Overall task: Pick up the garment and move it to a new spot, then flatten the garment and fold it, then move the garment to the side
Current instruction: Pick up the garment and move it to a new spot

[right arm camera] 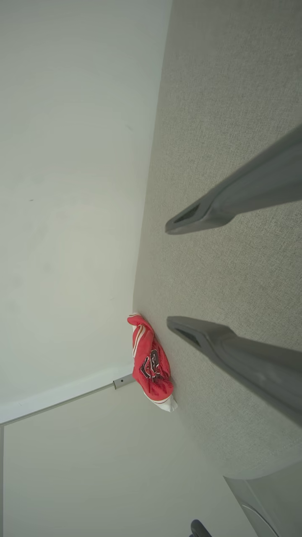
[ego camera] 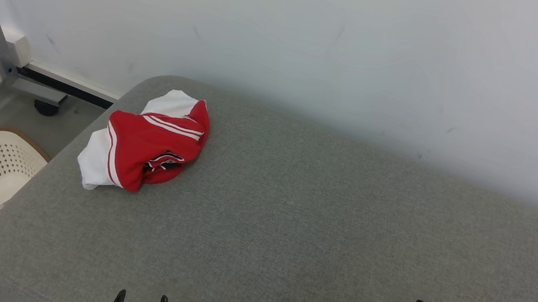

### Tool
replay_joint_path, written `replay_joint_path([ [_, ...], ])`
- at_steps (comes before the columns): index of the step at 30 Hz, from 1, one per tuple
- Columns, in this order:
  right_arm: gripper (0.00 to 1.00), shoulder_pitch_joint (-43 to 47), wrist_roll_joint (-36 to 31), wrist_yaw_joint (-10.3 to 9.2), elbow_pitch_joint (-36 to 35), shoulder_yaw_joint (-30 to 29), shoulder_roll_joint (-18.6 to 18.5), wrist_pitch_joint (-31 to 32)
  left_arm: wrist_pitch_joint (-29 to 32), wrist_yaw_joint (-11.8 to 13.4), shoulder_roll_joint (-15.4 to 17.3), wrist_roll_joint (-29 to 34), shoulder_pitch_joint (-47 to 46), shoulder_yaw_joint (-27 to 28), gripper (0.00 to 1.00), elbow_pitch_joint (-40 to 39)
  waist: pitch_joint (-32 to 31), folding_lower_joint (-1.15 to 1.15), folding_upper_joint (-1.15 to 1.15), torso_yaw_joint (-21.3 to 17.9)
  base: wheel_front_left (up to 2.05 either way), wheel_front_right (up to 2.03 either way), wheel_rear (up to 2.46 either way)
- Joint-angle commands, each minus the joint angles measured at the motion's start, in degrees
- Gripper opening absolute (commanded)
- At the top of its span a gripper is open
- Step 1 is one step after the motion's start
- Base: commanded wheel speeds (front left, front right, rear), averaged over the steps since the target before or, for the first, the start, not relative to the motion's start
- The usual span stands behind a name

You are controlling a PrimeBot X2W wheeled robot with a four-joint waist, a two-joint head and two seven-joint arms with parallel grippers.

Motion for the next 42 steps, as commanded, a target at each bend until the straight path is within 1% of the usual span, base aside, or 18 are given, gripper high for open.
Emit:
replay_joint_path([
  [1,1.0,-0.27,0.03,0.07,0.03,-0.01,-0.02,-0.07,-0.24,0.04,-0.07,0.03,-0.16,-0.02,1.0,-0.15,0.09,0.0,0.0,0.53,0.0,0.0,0.0],
  [8,1.0,-0.28,0.08,0.07,0.14,0.37,-0.07,-0.07,-0.23,0.17,-0.07,-0.22,0.05,0.03,1.0,-0.38,0.18,0.0,0.0,1.37,0.0,0.0,0.0],
  [13,1.0,-0.48,0.11,0.07,0.0,0.74,-0.42,-0.07,-0.23,0.25,-0.07,-0.69,-0.37,0.4,1.0,-0.22,0.61,0.0,0.0,1.02,0.0,0.0,0.0],
  [18,1.0,-0.78,0.02,0.07,0.04,0.89,-1.36,-0.07,-0.24,-0.53,-0.08,-1.34,-3.27,1.39,1.0,0.69,1.91,0.0,0.0,0.42,0.0,0.0,0.0],
  [21,1.0,-0.86,0.1,0.07,-0.04,0.96,-2.01,-0.07,-0.23,-1.63,-0.07,-2.35,-6.33,1.73,1.0,2.02,2.96,0.0,0.0,0.18,0.0,0.0,0.0],
  [27,1.0,-1.96,-0.07,0.07,-0.55,1.58,-4.2,-0.07,-0.19,-3.49,0.15,-4.01,-17.37,4.33,1.0,7.41,7.02,0.0,0.0,-0.34,0.0,0.0,0.0],
  [31,1.0,-3.69,-0.03,0.07,-0.97,2.31,-6.94,-0.07,0.37,-4.88,1.95,-4.92,-27.82,5.86,1.0,12.61,10.75,0.0,0.0,-1.3,0.0,0.0,0.0],
  [32,1.0,-4.4,0.01,0.07,-1.14,2.52,-7.71,-0.07,0.94,-4.91,2.3,-5.42,-30.54,6.34,1.0,14.23,11.57,0.0,0.0,-1.68,0.0,0.0,0.0],
  [35,1.0,-6.16,0.27,0.07,-1.58,2.29,-10.02,-0.07,3.79,-5.42,3.41,-7.29,-38.33,8.07,1.0,18.97,14.53,0.0,0.0,-2.96,0.0,0.0,0.0],
  [39,1.0,-7.87,0.71,0.07,-2.07,1.63,-12.57,-0.07,9.58,-6.0,4.02,-10.7,-47.85,9.98,1.0,26.06,18.4,0.0,0.0,-4.26,0.0,0.0,0.0],
  [40,1.0,-8.19,0.67,0.07,-2.18,1.48,-13.1,-0.07,11.06,-5.61,4.02,-11.47,-49.96,10.64,1.0,27.78,19.22,0.0,0.0,-4.55,0.0,0.0,0.0],
  [42,1.0,-8.76,0.78,0.07,-2.5,1.57,-13.98,-0.06,14.08,-5.44,5.0,-12.69,-54.17,11.59,1.0,31.92,20.71,0.0,0.0,-5.32,0.0,0.0,0.0],
])
